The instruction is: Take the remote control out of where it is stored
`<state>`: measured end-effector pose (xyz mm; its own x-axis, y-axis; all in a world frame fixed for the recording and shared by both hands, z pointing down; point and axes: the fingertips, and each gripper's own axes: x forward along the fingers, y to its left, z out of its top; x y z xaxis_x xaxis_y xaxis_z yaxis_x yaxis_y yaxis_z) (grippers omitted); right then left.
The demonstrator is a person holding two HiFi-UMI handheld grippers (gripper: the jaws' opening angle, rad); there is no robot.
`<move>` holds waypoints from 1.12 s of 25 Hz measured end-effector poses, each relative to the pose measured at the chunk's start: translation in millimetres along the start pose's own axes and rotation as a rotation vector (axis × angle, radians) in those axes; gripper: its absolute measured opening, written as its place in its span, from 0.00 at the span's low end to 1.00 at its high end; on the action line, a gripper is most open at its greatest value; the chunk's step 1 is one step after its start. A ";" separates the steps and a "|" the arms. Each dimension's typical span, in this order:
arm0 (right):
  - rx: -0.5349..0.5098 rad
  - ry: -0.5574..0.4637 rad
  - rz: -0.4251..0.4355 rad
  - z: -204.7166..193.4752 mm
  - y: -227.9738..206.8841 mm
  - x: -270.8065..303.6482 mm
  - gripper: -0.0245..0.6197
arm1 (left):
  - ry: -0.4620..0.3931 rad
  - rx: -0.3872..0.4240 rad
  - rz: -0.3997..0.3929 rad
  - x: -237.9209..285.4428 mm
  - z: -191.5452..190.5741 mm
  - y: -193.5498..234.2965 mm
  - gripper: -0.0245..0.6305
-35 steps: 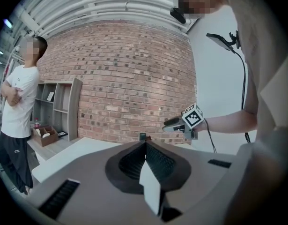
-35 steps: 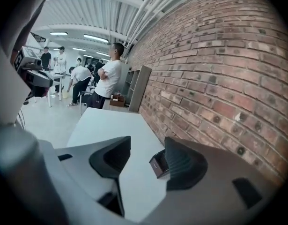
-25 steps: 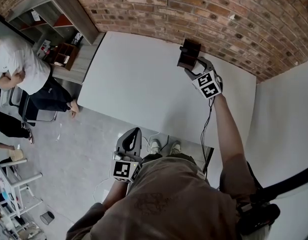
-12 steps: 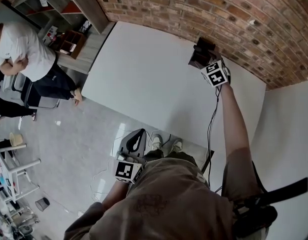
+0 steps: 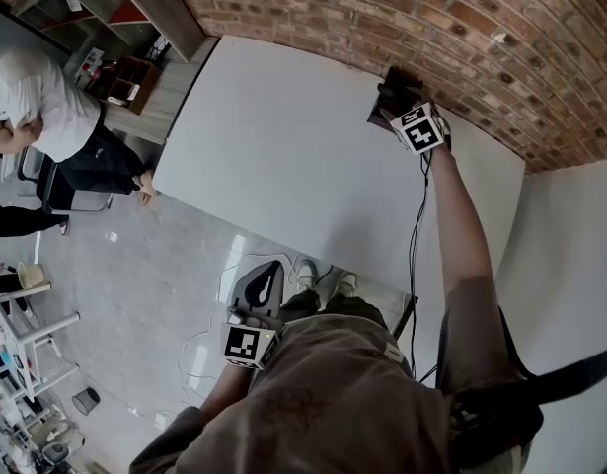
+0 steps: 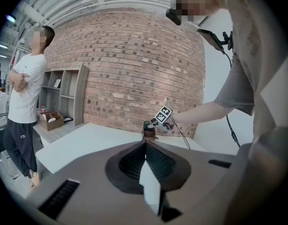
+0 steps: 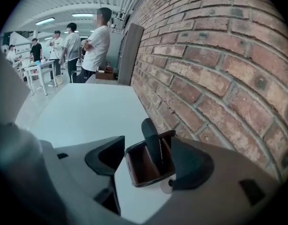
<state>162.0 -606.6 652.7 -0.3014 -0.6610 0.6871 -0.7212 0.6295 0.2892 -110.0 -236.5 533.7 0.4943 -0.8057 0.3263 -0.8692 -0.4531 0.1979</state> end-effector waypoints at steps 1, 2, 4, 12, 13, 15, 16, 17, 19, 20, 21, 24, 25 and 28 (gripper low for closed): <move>-0.003 0.007 0.004 -1.4 -0.5 2.6 0.49 | 0.001 -0.002 0.001 0.8 -0.1 -1.4 0.05; -0.006 0.014 0.005 -2.5 -0.9 4.4 0.50 | -0.002 -0.002 0.001 2.0 1.9 -3.2 0.05; -0.014 0.026 0.005 -5.2 -1.5 8.6 0.49 | -0.002 0.005 -0.001 3.3 4.5 -6.5 0.05; -0.044 0.030 -0.012 -7.4 -4.9 37.8 0.49 | 0.008 -0.005 0.028 0.6 4.2 -8.2 0.05; -0.050 0.034 -0.016 -7.6 -5.0 40.5 0.49 | 0.011 -0.002 0.030 0.0 3.5 -8.1 0.05; -0.064 0.038 -0.025 -7.4 -5.1 44.1 0.49 | 0.018 0.000 0.036 -1.0 1.7 -8.1 0.05; -0.071 0.038 -0.028 -7.3 -5.0 45.1 0.49 | 0.023 0.000 0.038 -1.4 0.2 -8.1 0.05; -0.079 0.038 -0.031 -7.5 -5.0 45.8 0.49 | 0.031 0.001 0.039 -1.8 -2.3 -8.0 0.05; -0.094 0.041 -0.029 -8.5 -4.4 47.5 0.49 | 0.051 0.003 0.040 -2.2 -8.1 -8.2 0.05; -0.102 0.044 -0.024 -9.0 -3.9 48.5 0.49 | 0.060 0.005 0.040 -2.1 -10.8 -8.6 0.05; -0.110 0.048 -0.021 -9.4 -3.5 49.6 0.49 | 0.064 0.009 0.037 -1.5 -12.4 -9.3 0.05; -0.124 0.045 -0.034 -8.0 -6.1 51.3 0.47 | 0.049 0.009 0.038 0.5 -9.6 -11.8 0.05; -0.123 0.043 -0.043 -7.5 -7.9 50.9 0.44 | 0.045 0.007 0.039 0.4 -8.8 -12.5 0.05; -0.140 0.051 -0.062 -7.7 -10.7 50.0 0.28 | 0.045 0.001 0.044 -1.8 -9.6 -12.1 0.05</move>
<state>159.4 -643.2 689.0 -0.2245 -0.6815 0.6966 -0.6422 0.6411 0.4202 -100.2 -225.9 539.6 0.4555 -0.8068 0.3763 -0.8902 -0.4179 0.1814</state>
